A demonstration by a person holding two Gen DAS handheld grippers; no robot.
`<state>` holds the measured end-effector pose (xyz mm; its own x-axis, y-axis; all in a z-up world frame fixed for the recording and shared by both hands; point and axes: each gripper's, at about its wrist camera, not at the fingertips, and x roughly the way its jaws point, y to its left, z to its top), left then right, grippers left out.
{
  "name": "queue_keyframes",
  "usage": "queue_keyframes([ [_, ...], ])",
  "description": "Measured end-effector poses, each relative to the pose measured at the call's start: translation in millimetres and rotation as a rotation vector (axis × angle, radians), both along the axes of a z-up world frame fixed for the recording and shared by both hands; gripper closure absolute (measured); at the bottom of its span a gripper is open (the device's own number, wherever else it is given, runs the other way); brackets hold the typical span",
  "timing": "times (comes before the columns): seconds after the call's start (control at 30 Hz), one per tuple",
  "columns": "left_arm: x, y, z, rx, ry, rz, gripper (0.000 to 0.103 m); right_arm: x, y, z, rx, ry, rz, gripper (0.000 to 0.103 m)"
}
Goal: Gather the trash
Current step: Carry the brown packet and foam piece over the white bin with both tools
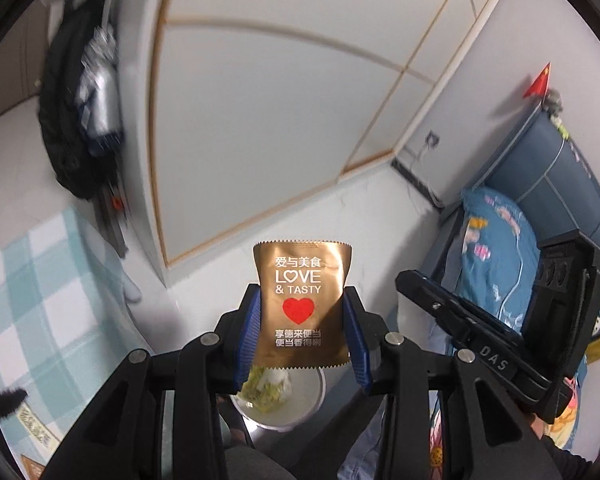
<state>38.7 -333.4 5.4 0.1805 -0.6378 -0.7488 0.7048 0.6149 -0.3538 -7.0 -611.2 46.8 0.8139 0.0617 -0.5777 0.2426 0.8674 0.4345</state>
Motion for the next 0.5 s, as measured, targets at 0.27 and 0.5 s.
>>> queue_keyframes([
  [0.27,7.3,-38.3,-67.9,0.141,0.247,-0.036,0.069,6.3,-26.3,-80.8,0.103,0.145,-0.073,0.083],
  [0.5,7.3,-58.9,-112.5,0.269,0.381,-0.094,0.069,12.7,-40.2,-143.0,0.204,0.248,-0.115,0.083],
])
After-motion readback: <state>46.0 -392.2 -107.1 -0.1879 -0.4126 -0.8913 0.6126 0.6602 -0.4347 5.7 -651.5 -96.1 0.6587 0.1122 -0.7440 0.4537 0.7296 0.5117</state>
